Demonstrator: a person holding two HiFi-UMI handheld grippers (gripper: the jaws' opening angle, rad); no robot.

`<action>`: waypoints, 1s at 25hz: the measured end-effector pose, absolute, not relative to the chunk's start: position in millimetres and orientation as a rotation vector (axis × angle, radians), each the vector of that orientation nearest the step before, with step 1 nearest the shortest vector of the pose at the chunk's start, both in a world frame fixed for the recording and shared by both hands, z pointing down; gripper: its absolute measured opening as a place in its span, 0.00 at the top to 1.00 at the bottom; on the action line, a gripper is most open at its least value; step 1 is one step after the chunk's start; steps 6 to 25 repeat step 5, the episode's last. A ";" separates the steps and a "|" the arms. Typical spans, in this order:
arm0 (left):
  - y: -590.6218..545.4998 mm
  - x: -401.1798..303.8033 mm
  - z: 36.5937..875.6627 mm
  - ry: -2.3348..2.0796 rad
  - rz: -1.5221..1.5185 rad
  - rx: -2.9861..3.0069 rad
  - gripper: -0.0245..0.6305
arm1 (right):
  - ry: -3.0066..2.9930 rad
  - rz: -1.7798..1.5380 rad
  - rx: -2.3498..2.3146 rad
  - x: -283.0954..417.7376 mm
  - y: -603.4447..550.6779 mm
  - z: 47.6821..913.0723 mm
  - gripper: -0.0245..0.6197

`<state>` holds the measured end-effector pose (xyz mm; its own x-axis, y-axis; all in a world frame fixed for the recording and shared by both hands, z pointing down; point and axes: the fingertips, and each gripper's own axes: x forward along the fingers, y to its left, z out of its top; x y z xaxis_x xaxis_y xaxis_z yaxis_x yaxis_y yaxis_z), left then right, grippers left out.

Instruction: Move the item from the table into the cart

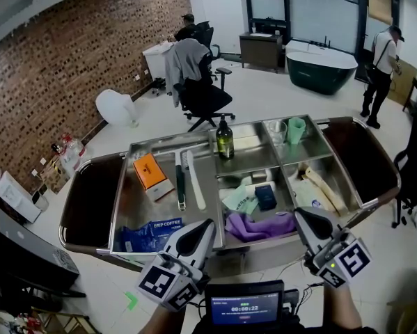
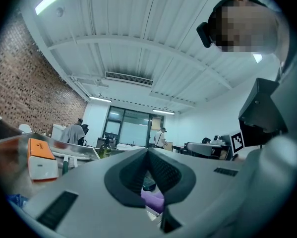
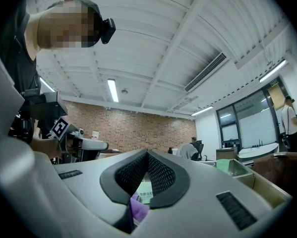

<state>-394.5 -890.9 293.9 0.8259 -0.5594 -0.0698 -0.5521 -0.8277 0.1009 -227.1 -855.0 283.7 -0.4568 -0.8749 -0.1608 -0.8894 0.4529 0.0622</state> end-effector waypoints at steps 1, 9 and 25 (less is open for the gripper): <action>-889.8 -394.0 293.3 -0.892 -0.143 2.934 0.96 | 2.589 0.211 -1.576 -227.4 -854.4 283.2 0.95; -886.1 -394.4 288.6 -0.880 -0.158 2.928 0.96 | 2.597 0.223 -1.570 -230.6 -850.3 279.5 0.95; -886.1 -394.4 288.6 -0.880 -0.158 2.928 0.96 | 2.597 0.223 -1.570 -230.6 -850.3 279.5 0.95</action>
